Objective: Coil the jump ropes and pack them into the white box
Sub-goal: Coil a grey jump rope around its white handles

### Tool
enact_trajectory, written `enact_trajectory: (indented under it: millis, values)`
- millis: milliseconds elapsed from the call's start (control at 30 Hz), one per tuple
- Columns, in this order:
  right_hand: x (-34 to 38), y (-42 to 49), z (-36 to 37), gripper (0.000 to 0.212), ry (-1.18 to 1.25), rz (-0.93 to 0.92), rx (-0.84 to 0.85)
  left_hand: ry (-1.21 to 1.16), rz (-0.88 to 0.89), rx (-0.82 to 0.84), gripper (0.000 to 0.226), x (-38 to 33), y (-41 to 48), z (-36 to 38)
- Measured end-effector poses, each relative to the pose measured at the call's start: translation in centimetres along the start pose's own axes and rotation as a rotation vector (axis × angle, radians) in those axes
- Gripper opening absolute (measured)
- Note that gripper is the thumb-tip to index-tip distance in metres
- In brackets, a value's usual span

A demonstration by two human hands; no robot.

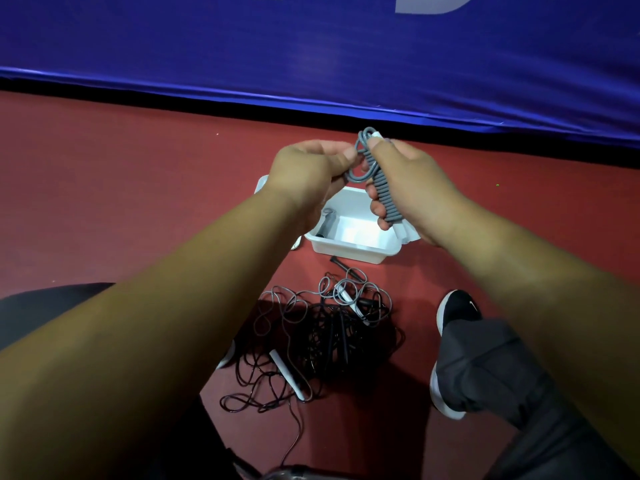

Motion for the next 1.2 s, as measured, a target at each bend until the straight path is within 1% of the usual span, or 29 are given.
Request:
enact_trajectory:
  millis: [133, 300, 467, 567, 633, 800, 900, 933, 1000, 1067, 1133, 1200]
  values:
    - [0.2, -0.1, -0.5, 0.030, 0.003, -0.014, -0.024, 0.147, 0.032, 0.049, 0.006, -0.6, -0.1, 0.3]
    - [0.0, -0.3, -0.2, 0.031, 0.000, -0.025, 0.021, 0.205, 0.121, 0.063, 0.008, -1.4, 0.1, 0.3]
    - [-0.6, -0.2, 1.0, 0.036, -0.048, -0.006, 0.103, 0.352, 0.190, 0.068, 0.014, -2.3, 0.4, -0.4]
    - [-1.1, -0.1, 1.0, 0.041, -0.097, -0.002, 0.101, 0.416, 0.231, 0.095, 0.013, -2.8, 0.6, -0.3]
    - [-1.4, -0.2, 1.1, 0.041, -0.132, 0.002, 0.104, 0.452, 0.257, 0.105, 0.011, -2.9, 0.6, -0.2]
    - [-1.3, -0.2, 0.4, 0.041, -0.118, -0.009, 0.068, 0.479, 0.261, 0.067, 0.008, -3.3, 0.5, 0.0]
    - [-1.0, -0.1, -0.2, 0.042, -0.124, -0.007, 0.028, 0.427, 0.264, 0.074, 0.008, -3.9, 0.4, 0.3]
    - [-0.8, -0.1, -0.3, 0.043, -0.144, -0.012, 0.018, 0.443, 0.278, 0.071, 0.008, -4.3, 0.4, 0.3]
    - [-0.6, -0.1, -0.4, 0.045, -0.215, -0.030, 0.009, 0.545, 0.348, 0.092, 0.006, -5.3, 0.7, 0.4]
    - [-0.6, -0.1, -0.2, 0.044, -0.300, -0.045, 0.011, 0.641, 0.425, 0.190, 0.017, -5.9, 0.8, 1.2]
    - [-1.0, -0.2, 0.2, 0.039, -0.344, -0.038, 0.027, 0.820, 0.506, 0.310, 0.023, -6.2, 0.3, 2.3]
    - [-1.5, -0.4, 0.4, 0.036, -0.390, -0.021, 0.044, 1.012, 0.587, 0.383, 0.018, -6.5, -0.2, 3.0]
Point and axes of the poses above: each hand's wrist, its own y-axis towards the middle knuckle, its own z-axis out of the palm, x = y × z, the point moved 10 cm from there along y, towards the middle knuckle, and after that the axes turned 8 degrees about z, right-handed, at the moved point
